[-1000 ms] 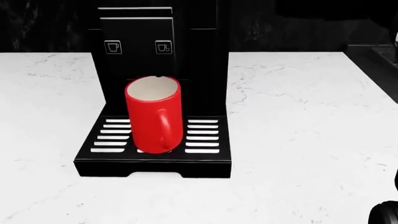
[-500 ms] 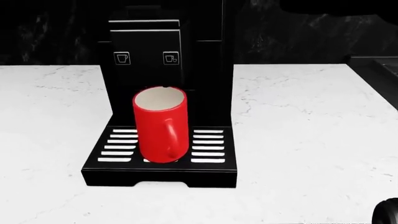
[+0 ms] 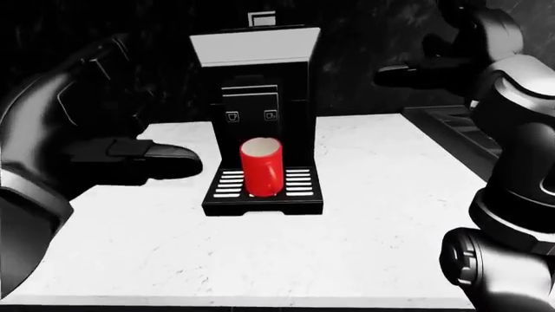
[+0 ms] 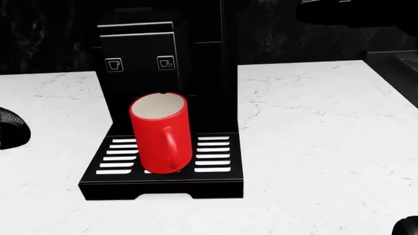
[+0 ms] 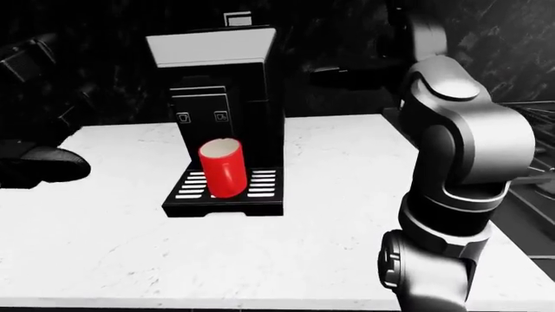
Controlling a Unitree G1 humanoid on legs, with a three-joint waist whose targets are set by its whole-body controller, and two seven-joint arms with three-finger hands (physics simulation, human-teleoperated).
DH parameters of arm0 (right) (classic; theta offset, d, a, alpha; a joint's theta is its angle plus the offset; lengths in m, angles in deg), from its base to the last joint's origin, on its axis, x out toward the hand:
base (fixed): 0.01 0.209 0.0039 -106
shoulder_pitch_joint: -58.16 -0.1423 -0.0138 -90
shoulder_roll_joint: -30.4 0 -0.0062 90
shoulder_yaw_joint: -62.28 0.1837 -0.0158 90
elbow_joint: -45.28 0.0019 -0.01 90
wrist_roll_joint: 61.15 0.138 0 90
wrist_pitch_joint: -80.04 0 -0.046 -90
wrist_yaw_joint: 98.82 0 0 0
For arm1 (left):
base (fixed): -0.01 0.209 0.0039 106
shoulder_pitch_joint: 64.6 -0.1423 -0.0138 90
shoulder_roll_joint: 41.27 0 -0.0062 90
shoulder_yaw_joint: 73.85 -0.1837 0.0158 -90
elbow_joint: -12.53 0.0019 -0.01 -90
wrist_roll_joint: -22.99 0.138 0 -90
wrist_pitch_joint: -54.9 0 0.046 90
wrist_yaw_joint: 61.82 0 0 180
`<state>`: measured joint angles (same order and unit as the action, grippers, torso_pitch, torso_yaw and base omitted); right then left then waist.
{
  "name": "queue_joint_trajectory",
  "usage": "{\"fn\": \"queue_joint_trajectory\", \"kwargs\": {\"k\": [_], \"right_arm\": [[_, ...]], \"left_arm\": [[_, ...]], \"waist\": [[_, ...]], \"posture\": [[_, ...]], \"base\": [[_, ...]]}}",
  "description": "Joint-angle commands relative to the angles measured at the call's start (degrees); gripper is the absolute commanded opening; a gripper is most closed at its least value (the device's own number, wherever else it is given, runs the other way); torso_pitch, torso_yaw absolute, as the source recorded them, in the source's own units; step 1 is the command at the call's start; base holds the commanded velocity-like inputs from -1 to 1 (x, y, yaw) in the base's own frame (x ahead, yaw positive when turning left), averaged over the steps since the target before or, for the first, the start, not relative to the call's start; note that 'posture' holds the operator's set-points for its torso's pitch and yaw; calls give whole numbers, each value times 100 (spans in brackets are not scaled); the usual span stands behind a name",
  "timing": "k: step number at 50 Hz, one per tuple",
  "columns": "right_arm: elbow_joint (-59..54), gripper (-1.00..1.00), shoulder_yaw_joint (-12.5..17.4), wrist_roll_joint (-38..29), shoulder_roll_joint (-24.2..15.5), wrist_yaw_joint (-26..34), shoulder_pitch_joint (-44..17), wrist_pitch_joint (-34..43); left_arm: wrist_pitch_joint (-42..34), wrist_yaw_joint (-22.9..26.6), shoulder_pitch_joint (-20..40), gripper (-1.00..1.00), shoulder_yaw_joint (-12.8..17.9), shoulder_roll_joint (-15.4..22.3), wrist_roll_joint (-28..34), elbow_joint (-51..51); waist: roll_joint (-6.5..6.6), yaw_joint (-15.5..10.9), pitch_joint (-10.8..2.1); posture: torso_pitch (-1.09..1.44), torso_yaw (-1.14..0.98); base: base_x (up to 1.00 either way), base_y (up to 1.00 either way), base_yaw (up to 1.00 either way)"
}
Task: Press the button on the coffee machine to serve coffee.
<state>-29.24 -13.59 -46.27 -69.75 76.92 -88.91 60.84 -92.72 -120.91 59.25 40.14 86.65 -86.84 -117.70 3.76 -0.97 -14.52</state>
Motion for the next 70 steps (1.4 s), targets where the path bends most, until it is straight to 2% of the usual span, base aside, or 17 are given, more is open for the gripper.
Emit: {"fn": "queue_joint_trajectory", "kwargs": {"k": [1, 8, 13, 17, 26, 31, 43, 53, 59, 62, 70], "right_arm": [[96, 100, 11, 9, -44, -11, -191, -171], [86, 100, -1, 20, -43, -16, -152, -209], [26, 100, -20, 9, -64, -12, -230, -196], [-25, 100, -32, -7, -68, -3, -267, -215], [-10, 100, -5, -14, -86, 19, -233, -220], [23, 100, -7, -10, -31, -1, -125, -276], [102, 100, 42, 47, -29, -28, -2, -306], [110, 100, 43, 103, -28, -62, 42, -327], [116, 100, 50, 122, -39, -70, 58, -341], [120, 100, 55, 139, -34, -85, 42, -323], [99, 100, 56, 160, -59, -100, 20, -326]], "left_arm": [[412, -31, -33, 100, 109, 160, -304, -116], [824, 411, -348, 100, -21, 496, -317, -255], [976, 723, -493, 100, -174, 519, -317, -299], [1044, 819, -515, 100, -256, 635, -317, -313], [1242, 1051, -781, 100, -475, 565, -317, -672], [1393, 1148, -863, 100, -546, 652, -317, -788], [1113, 897, -334, 100, -896, 316, -316, -687], [1318, 919, -234, 100, -1102, 437, -316, -749], [1124, 798, -138, 100, -1091, 252, -316, -714], [1158, 715, 129, 100, -1311, 215, -316, -647], [892, 537, 415, 100, -1379, -63, -316, -531]], "waist": [[1, 3, -34], [22, -12, -29], [35, -26, -31], [37, -31, -34], [33, -38, -43], [23, -36, -48], [0, -61, -63], [-15, -47, -62], [-22, -57, -65], [-35, -60, -66], [-55, -65, -70]], "posture": [[-42, 0], [-42, 0], [-42, 0], [-42, 0], [-42, 0], [-42, 0], [-42, 0], [-42, 0], [-42, 0], [-42, 0], [-42, 0]], "base": [[0, 0, 0], [0, 0, 0], [0, 0, 0], [0, 0, 0], [0, 0, 0], [0, 0, 0], [0, 0, 0], [0, 0, 0], [0, 0, 0], [0, 0, 0], [0, 0, 0]]}}
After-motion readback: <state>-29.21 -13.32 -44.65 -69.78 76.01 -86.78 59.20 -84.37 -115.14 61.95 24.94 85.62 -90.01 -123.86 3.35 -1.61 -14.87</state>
